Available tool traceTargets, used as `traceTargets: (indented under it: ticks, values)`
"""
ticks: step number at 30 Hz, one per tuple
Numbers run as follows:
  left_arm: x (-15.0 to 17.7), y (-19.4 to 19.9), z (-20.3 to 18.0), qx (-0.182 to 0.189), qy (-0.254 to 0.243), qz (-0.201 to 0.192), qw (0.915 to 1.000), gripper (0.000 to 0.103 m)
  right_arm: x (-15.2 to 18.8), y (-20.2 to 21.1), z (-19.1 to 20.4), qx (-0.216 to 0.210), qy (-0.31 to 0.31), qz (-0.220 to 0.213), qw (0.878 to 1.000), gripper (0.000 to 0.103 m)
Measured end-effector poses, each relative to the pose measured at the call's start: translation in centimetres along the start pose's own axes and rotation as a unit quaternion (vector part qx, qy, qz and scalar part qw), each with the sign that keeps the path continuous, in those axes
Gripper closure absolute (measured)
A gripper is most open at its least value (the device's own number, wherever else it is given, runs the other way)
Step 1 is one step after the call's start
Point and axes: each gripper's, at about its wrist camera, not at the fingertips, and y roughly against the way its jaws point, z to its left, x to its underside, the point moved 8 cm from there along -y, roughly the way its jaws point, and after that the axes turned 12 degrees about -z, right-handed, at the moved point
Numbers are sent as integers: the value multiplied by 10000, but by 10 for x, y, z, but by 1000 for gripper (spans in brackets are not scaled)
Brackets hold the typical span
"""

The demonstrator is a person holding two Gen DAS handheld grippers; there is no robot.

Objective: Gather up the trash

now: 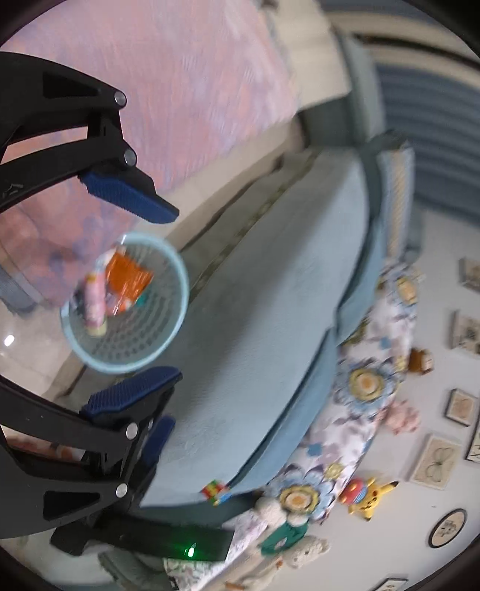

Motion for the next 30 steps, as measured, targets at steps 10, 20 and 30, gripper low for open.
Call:
traceTargets:
  ticks: [10,20,30]
  values:
    - [5,94,-1,-1108,-572,-862,9884,17,-15,92,35,311,720,-1566,9845,39]
    - [5,104,24,-1362,-583,-1095,9829,15,-4,72,53,341,913,-1507,9838,39]
    - [11,102,50,-1859,-519,-1048,9756,15,6,56,60,281,833,-1305,9875,39]
